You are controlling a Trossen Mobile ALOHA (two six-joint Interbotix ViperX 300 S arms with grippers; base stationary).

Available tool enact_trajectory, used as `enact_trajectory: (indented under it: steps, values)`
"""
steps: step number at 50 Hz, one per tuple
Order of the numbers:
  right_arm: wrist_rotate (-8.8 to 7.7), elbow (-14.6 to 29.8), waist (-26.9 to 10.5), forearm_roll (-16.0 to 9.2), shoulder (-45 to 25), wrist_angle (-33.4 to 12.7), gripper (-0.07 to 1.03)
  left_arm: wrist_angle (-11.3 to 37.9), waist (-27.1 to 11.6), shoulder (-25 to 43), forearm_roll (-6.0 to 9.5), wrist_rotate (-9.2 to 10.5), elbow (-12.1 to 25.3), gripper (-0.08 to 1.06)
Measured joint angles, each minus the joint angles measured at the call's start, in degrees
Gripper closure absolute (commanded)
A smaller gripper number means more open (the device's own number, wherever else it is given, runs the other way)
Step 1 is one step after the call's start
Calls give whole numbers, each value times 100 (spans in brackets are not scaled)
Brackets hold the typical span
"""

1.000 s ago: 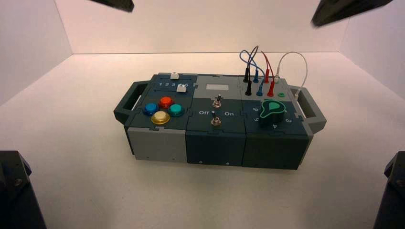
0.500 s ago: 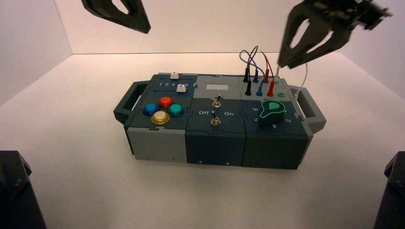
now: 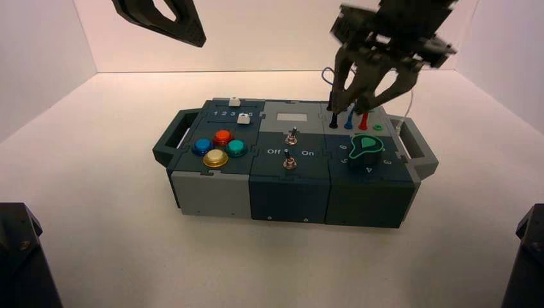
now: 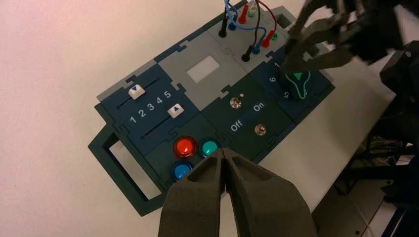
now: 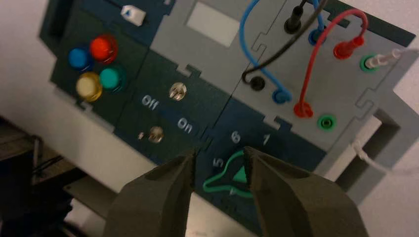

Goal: Pull the black wire.

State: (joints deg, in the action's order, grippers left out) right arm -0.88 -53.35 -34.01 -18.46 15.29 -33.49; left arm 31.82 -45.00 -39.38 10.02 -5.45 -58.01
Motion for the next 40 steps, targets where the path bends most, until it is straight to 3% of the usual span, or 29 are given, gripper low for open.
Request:
enact_trajectory:
  steps: [17, 40]
  values:
    - [0, 149, -9, 70, -369, 316, 43, 0, -9, -26, 0, 0, 0, 101]
    - [9, 519, -18, 457, -967, 352, 44, 9, 0, -70, 0, -26, 0, 101]
